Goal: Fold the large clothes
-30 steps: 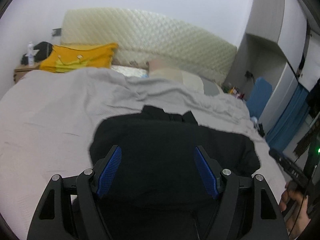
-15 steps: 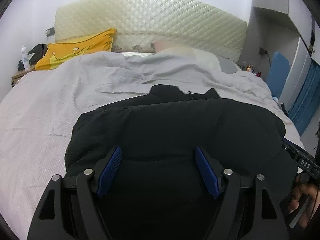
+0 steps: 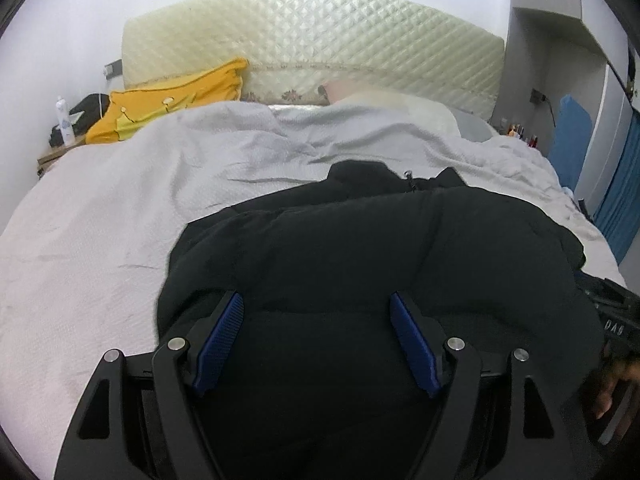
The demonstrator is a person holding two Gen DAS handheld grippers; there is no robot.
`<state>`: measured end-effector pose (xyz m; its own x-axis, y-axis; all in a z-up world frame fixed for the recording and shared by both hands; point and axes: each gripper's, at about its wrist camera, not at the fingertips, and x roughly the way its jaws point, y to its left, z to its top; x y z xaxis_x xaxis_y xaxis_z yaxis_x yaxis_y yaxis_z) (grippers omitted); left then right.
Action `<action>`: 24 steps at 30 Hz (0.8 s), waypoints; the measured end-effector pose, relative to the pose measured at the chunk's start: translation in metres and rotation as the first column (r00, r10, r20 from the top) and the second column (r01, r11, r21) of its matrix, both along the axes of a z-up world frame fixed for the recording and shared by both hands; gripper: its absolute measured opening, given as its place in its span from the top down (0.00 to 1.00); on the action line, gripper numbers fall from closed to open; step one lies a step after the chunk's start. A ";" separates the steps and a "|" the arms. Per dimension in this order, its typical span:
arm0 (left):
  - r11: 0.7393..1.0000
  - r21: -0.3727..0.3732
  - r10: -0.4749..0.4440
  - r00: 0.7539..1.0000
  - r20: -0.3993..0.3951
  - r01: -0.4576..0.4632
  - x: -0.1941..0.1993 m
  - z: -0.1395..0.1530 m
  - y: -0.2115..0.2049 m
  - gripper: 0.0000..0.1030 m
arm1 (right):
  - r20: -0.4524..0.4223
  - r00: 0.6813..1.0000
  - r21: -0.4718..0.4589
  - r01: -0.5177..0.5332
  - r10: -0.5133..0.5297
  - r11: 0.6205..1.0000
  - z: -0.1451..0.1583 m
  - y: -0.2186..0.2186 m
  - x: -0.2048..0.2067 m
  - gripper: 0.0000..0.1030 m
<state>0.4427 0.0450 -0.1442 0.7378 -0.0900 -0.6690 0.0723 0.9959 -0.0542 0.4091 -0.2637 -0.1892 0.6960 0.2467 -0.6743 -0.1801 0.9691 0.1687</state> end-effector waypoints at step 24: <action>0.976 0.181 0.143 0.980 -0.139 -0.117 -0.073 -0.047 0.067 0.27 | -0.106 0.994 -0.223 0.006 -0.030 0.975 -0.025 -0.065 -0.093 0.09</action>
